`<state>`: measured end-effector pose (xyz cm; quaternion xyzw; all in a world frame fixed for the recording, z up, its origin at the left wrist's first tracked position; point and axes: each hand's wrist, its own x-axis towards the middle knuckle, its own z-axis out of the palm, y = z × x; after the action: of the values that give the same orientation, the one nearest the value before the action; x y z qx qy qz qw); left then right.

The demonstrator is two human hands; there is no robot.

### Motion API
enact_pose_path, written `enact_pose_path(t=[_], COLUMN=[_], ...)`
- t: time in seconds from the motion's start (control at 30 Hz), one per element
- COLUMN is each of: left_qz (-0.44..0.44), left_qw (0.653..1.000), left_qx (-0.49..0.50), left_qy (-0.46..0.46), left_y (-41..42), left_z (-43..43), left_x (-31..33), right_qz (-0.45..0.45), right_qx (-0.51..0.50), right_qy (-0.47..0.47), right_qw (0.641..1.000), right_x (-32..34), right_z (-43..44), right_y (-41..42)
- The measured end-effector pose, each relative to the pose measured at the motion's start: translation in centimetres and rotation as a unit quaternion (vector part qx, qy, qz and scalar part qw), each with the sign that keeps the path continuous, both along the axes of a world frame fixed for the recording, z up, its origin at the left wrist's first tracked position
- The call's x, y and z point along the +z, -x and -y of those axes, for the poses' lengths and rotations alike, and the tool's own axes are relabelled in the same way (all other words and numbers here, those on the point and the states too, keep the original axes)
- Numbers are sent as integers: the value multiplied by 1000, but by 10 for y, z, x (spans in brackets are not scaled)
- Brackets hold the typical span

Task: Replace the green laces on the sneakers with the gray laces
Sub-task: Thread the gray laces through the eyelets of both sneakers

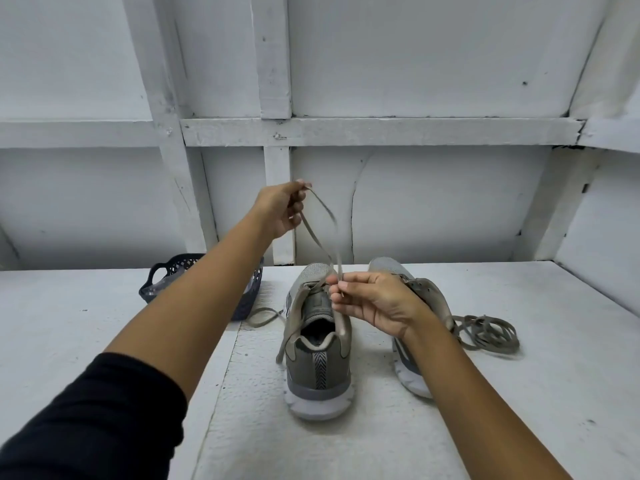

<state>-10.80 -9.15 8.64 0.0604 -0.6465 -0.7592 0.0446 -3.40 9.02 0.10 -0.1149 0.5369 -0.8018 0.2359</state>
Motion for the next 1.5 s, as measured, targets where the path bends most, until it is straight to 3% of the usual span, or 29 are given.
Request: enact_pose_path(t=[0.07,0.17,0.23,0.3,0.37,0.53,0.63,0.7,0.8,1.1,1.5], left_qz=[42,71,74,87,98,113,145,151,146,136,140], left_qw=[980,883,836,816,827,904,957,973,982,987,986], left_qx=[-19,-60,-104,-144,-162,-140,-129,-121,-99,-89,-62], left_qy=[195,460,534,553,530,387,217,127,72,17,62], left_y=[-6,-21,-30,-39,-46,-48,-47,-44,-40,-36,-44], left_z=[-3,-8,-11,-15,-19,-21,-16,-13,-13,-15,-21], left_x=[-7,-22,-36,-52,-64,-79,-95,-106,-114,-125,-120], right_qz=[6,-4,-38,-69,-85,-105,-93,-87,-93,-109,-177], right_qx=[-49,-121,-168,-209,-236,-286,-315,-323,-332,-343,-313], right_qy=[14,3,-64,-120,-132,-162,-161,-163,-166,-174,-276], right_qw=[999,993,983,968,959,939,931,928,924,917,891], right_x=[-1,-3,-7,-13,-20,-38,-51,-56,-61,-67,-66], right_z=[2,3,6,11,19,35,41,44,45,47,43], right_y=[1,7,12,18,23,39,49,52,55,59,56])
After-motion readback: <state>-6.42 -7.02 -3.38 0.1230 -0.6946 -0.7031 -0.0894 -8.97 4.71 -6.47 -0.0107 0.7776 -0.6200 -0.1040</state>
